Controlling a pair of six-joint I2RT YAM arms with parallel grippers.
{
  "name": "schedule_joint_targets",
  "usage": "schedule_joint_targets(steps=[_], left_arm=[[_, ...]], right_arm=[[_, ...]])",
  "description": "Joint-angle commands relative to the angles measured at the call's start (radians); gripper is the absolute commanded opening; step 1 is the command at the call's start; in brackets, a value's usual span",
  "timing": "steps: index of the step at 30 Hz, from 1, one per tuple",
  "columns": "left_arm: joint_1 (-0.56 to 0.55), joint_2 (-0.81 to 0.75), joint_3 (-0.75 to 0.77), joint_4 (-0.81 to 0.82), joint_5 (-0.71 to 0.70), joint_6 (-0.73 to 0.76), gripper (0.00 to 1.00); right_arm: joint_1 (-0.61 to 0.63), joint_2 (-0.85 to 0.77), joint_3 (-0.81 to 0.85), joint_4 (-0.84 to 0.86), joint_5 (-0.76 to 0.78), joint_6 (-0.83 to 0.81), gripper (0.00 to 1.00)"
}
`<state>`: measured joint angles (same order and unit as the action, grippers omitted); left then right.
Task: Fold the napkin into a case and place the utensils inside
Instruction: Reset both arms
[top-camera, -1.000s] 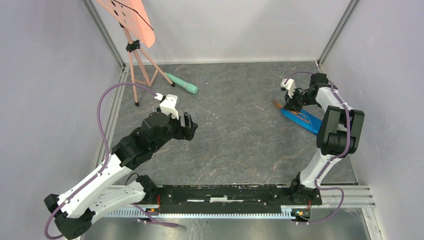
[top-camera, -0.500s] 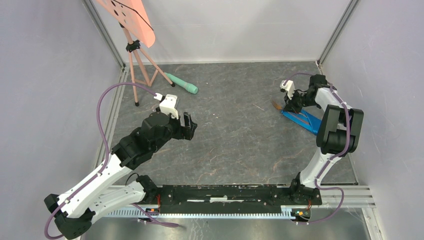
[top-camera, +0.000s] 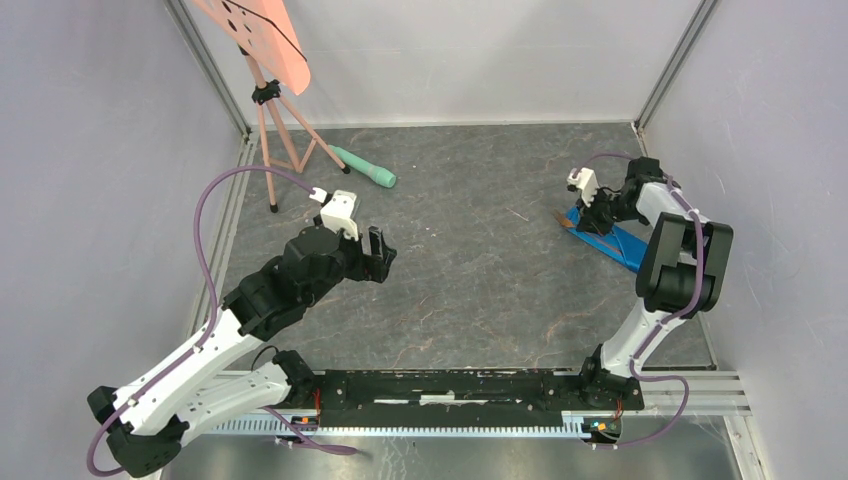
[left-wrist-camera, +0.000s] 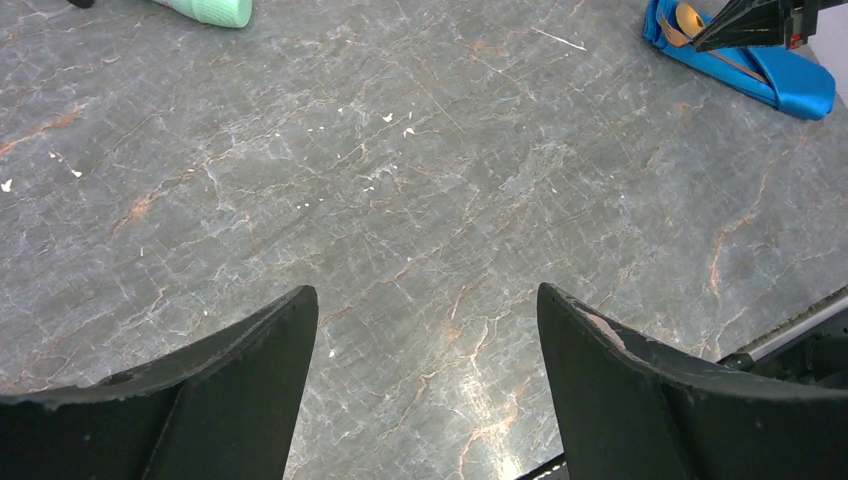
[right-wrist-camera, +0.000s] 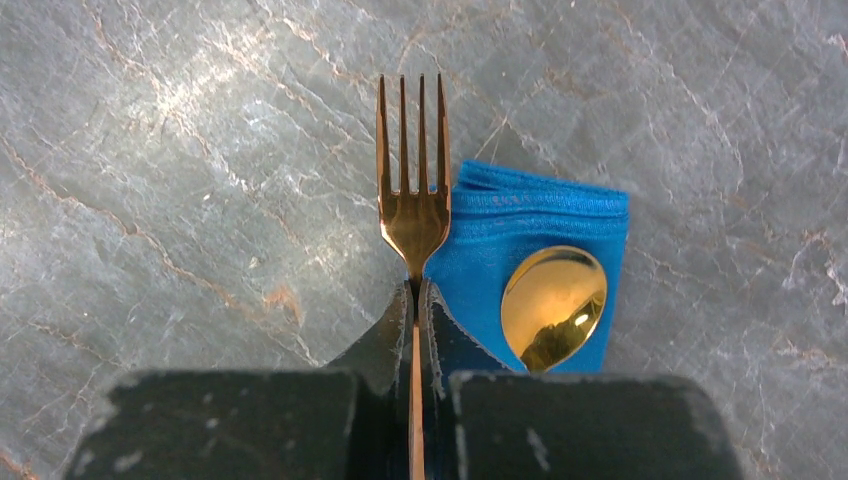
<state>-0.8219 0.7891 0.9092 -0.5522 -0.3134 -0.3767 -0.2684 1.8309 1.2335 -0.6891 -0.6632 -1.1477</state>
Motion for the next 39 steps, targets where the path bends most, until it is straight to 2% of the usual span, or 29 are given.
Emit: schedule_joint_targets(steps=[1,18,39], left_arm=[[-0.015,-0.016,0.005,0.006,-0.015,0.048,0.87],[-0.031,-0.026,0.005,0.006,-0.017,0.052,0.87],[-0.036,-0.027,0.005,0.005,-0.023,0.052,0.87]], right_arm=[[-0.014,-0.069,-0.017,0.019,0.021,-0.027,0.0],[-0.045,-0.13,-0.081,0.047,0.128,-0.03,0.01],[-0.052,-0.109,-0.117,0.078,0.252,-0.01,0.0]])
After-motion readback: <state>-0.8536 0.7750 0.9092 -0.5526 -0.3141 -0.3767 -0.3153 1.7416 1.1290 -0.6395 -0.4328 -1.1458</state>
